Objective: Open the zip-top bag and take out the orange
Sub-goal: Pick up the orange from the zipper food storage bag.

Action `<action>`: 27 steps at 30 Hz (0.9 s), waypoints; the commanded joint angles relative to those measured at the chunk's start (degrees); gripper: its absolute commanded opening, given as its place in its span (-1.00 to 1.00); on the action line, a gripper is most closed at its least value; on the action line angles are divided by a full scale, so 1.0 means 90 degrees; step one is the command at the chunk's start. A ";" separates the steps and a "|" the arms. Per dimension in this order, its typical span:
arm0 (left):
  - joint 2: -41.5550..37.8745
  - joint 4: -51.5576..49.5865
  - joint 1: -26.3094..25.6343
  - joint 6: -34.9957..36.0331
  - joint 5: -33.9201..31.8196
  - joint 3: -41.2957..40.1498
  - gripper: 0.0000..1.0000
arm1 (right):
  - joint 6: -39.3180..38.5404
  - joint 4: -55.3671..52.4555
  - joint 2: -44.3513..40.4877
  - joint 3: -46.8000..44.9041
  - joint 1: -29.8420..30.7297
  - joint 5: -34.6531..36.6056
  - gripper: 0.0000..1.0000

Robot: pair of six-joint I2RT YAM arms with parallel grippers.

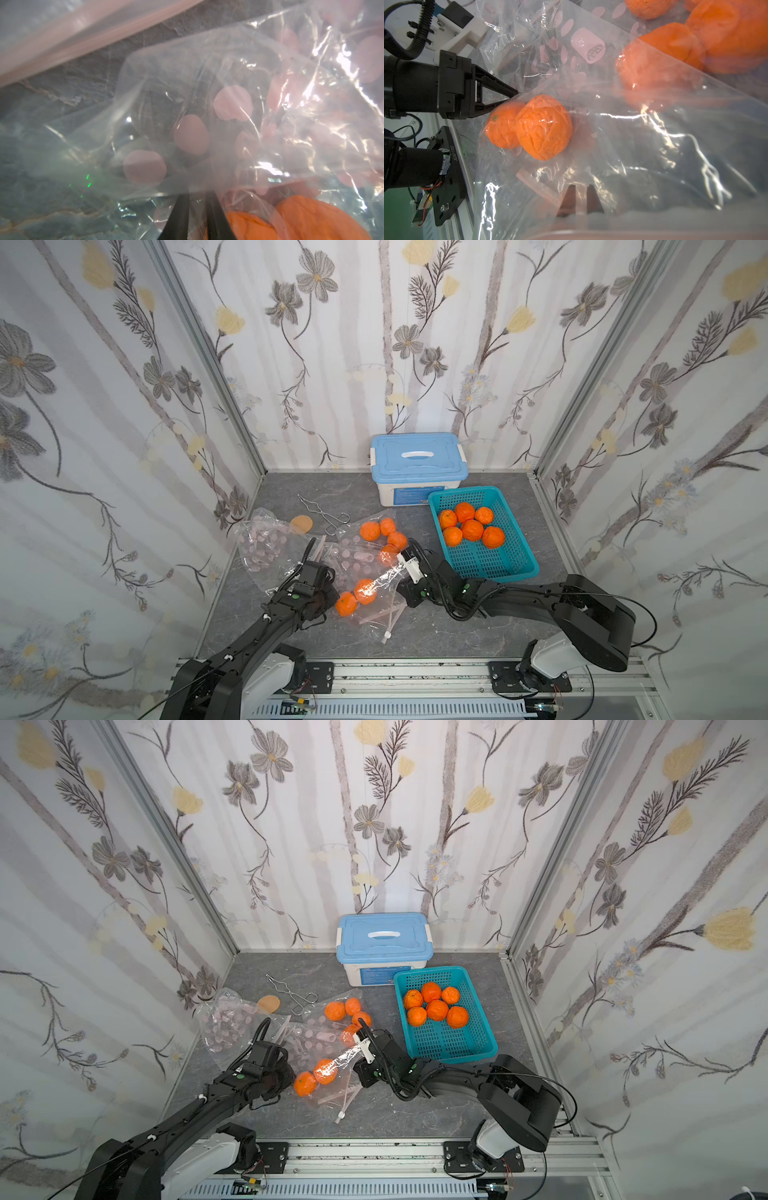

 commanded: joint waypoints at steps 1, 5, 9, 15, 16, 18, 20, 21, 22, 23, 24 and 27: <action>0.0085 0.0154 0.0009 0.0090 0.0053 0.0066 -0.64 | -0.0177 0.0273 0.0112 0.0101 0.0042 -0.0128 -0.63; 0.0103 0.0210 -0.0008 0.0102 0.0117 0.0065 -0.66 | -0.0232 0.0798 0.0328 0.0051 0.0088 -0.0298 -0.27; 0.0170 0.0351 -0.0002 0.0136 0.0269 0.0066 -0.66 | -0.0424 0.0956 0.0747 0.0298 0.0164 -0.0280 0.05; 0.0510 0.0591 -0.0010 0.0199 0.0664 0.0231 -0.67 | -0.0685 0.1701 0.1122 0.0653 0.0267 -0.0323 0.36; 0.0538 0.0595 -0.0019 0.0218 0.0667 0.0260 -0.67 | -0.0730 0.1667 0.1212 0.0761 0.0277 -0.0359 0.38; 0.0565 0.0575 -0.0020 0.0267 0.0648 0.0308 -0.68 | -0.0755 0.1643 0.1362 0.0957 0.0286 -0.0429 0.43; 0.0582 0.0569 -0.0015 0.0287 0.0628 0.0330 -0.68 | -0.0752 0.1546 0.1577 0.1186 0.0323 -0.0476 0.46; 0.0590 0.0573 -0.0019 0.0297 0.0626 0.0332 -0.68 | -0.0753 0.1479 0.1690 0.1317 0.0353 -0.0474 0.47; 0.0599 0.0573 -0.0015 0.0299 0.0618 0.0321 -0.68 | -0.0746 0.1467 0.1800 0.1401 0.0395 -0.0451 0.48; 0.0609 0.0578 -0.0019 0.0302 0.0616 0.0328 -0.68 | -0.0729 0.1449 0.1886 0.1476 0.0424 -0.0396 0.49; 0.0622 0.0576 -0.0019 0.0317 0.0616 0.0316 -0.68 | -0.0706 0.1401 0.1988 0.1572 0.0460 -0.0335 0.49; 0.0653 0.0600 -0.0020 0.0336 0.0616 0.0308 -0.69 | -0.0675 0.1171 0.2292 0.1809 0.0546 -0.0249 0.49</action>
